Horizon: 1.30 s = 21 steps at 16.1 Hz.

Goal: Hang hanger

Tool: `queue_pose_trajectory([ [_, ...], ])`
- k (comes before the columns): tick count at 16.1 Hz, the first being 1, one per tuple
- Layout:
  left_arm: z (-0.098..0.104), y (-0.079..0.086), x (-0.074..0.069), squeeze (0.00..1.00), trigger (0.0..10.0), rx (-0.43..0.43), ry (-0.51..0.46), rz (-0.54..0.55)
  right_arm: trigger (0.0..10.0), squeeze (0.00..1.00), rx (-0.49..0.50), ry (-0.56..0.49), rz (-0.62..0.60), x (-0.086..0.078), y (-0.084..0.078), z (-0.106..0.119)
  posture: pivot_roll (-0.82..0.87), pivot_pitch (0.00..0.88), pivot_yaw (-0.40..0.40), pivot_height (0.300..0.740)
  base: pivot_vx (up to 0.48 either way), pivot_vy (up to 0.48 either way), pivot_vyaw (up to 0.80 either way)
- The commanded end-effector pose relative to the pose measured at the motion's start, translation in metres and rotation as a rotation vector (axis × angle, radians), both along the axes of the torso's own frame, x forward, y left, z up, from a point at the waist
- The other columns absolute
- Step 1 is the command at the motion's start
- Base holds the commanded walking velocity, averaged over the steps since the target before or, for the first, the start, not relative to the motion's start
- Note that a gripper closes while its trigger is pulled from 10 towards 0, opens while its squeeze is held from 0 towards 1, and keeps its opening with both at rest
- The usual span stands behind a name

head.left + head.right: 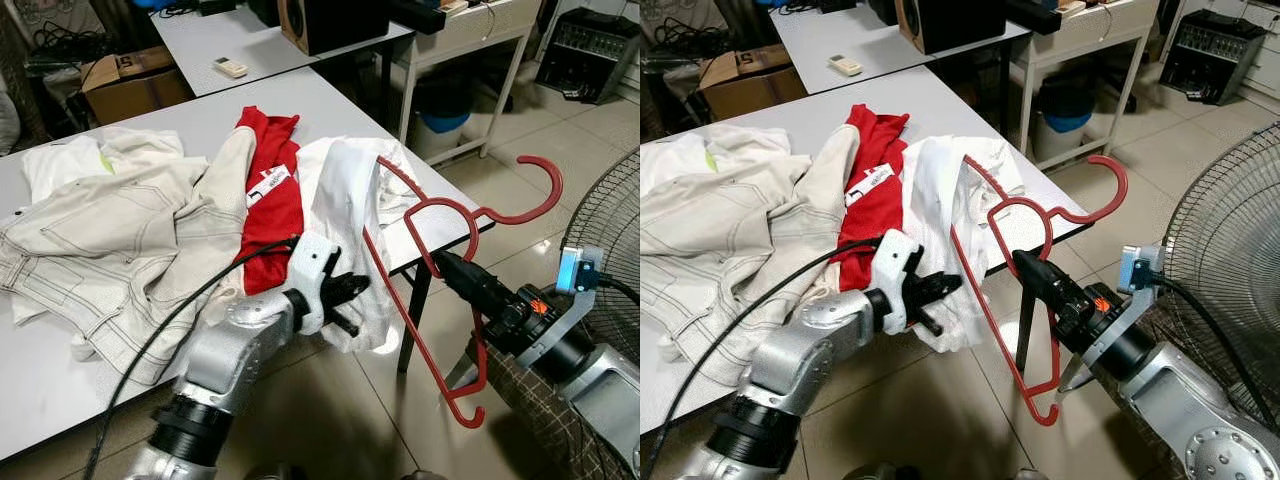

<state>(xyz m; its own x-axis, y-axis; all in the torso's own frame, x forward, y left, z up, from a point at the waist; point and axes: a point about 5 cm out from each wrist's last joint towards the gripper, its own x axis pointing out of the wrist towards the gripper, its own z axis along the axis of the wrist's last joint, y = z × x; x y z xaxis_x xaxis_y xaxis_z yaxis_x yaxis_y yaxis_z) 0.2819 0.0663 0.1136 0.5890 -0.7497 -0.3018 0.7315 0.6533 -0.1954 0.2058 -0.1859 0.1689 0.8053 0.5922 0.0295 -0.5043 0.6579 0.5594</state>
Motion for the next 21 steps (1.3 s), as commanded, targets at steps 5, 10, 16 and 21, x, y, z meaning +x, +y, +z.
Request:
queue_pose_trajectory([
  [5,0.051,0.032,-0.013,0.0,0.0,0.235,-0.16,-0.309,10.0,0.0,-0.001,0.11,-0.129,0.01,0.006,-0.021,-0.09,0.038,0.102,0.74,0.0,0.0,0.0],
  [10,0.068,0.025,-0.018,0.0,0.0,0.335,-0.241,-0.461,10.0,0.0,0.068,0.153,-0.072,0.017,0.035,-0.028,-0.07,0.039,0.122,0.74,0.0,0.0,0.0],
  [16,0.043,0.033,-0.028,0.0,0.0,0.468,-0.17,-0.579,10.0,0.0,0.244,0.224,-0.352,0.05,0.028,-0.036,-0.07,0.036,0.14,0.74,0.0,0.0,0.0],
  [21,0.046,0.023,-0.031,0.0,0.0,0.425,-0.181,-0.638,10.0,0.0,0.37,0.252,-0.373,0.067,0.048,-0.034,-0.06,0.033,0.138,0.74,0.0,0.0,0.0],
])
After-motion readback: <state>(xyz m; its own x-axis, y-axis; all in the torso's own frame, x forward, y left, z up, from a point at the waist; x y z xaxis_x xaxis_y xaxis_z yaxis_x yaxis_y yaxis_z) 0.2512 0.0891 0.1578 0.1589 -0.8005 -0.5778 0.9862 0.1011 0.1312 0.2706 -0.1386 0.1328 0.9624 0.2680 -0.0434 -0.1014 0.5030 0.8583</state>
